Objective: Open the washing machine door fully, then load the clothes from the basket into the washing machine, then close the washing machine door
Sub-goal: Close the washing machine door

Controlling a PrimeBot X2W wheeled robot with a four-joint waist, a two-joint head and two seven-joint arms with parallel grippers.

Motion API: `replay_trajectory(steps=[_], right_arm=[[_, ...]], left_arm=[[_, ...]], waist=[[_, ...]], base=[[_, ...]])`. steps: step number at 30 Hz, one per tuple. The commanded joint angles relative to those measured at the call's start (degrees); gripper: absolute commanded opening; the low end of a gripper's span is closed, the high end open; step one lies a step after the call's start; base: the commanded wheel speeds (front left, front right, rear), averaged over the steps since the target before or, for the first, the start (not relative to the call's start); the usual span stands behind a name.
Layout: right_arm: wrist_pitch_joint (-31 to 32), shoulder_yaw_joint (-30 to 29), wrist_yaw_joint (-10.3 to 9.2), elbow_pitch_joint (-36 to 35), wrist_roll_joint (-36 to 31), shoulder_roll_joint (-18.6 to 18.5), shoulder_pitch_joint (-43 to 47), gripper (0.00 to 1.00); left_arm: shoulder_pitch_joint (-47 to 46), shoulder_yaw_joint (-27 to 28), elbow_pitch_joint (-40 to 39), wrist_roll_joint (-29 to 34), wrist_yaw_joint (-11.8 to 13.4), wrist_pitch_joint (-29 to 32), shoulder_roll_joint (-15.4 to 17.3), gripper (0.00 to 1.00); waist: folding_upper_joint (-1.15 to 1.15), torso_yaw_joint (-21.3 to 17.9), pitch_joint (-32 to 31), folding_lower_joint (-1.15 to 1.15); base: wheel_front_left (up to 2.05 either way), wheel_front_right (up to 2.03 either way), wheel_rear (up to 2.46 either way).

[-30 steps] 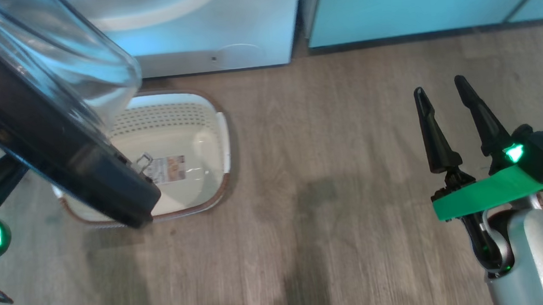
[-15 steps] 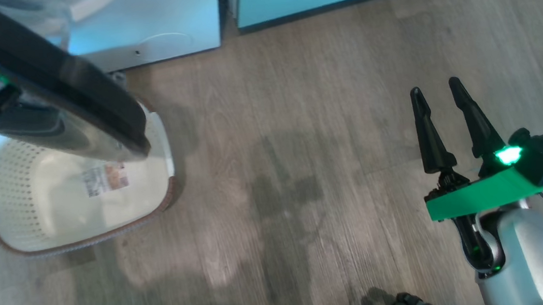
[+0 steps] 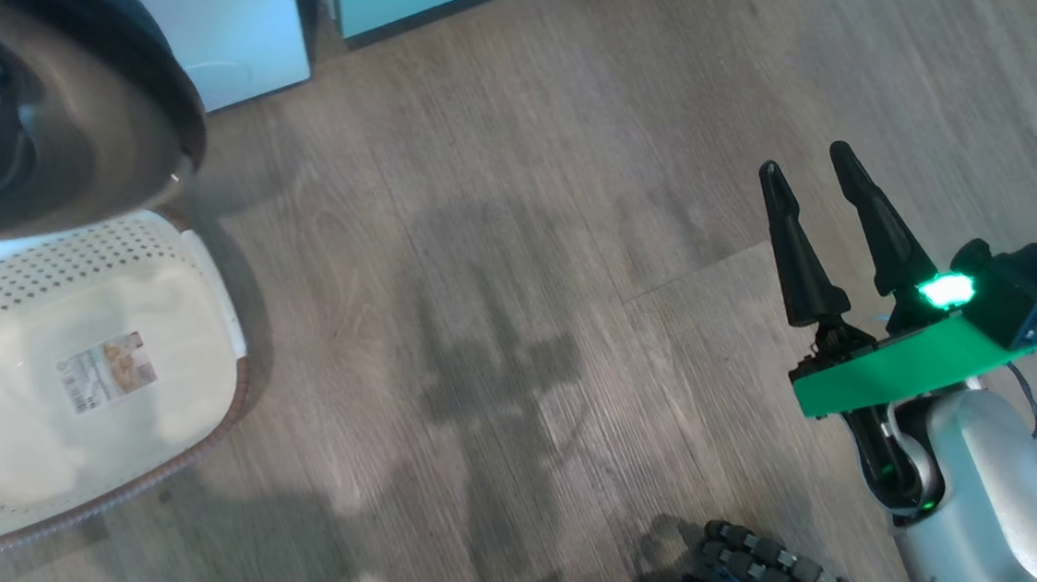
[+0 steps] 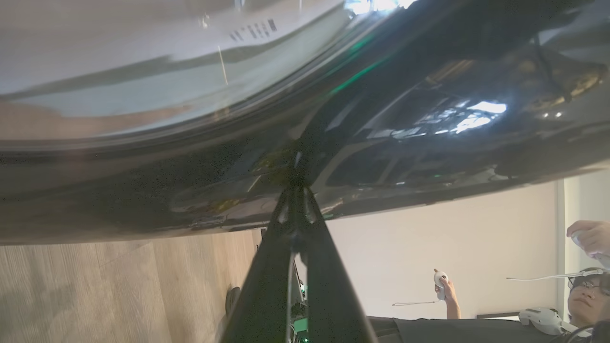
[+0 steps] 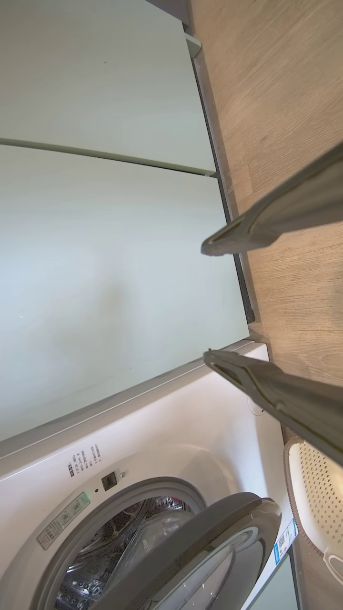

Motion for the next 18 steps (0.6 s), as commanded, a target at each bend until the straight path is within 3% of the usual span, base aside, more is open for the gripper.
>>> replay_trajectory(steps=[1, 13, 18], right_arm=[[-0.6, 1.4, 0.0, -1.2, 0.7, 0.1, -1.1, 1.0], [-0.8, 1.7, 0.0, -0.9, 1.1, 0.1, -1.5, 1.0], [-0.8, 1.1, 0.0, -1.1, 0.9, 0.1, -1.4, 1.0]], left_arm=[[-3.5, 1.6, -0.4, 1.2, 0.3, -0.9, 3.2, 0.0], [-10.4, 0.9, 7.1, 5.0, -1.0, -6.5, 2.4, 0.0], [-9.8, 0.8, 8.7, 4.4, -2.2, -5.4, 1.9, 0.0]], waist=[[0.0, -0.9, 0.4, 0.0], [0.0, -1.7, 0.5, 0.0], [0.0, -0.7, -0.1, 0.0]], base=[[0.0, 0.0, 0.0], [0.0, 0.0, 0.0], [0.0, 0.0, 0.0]])
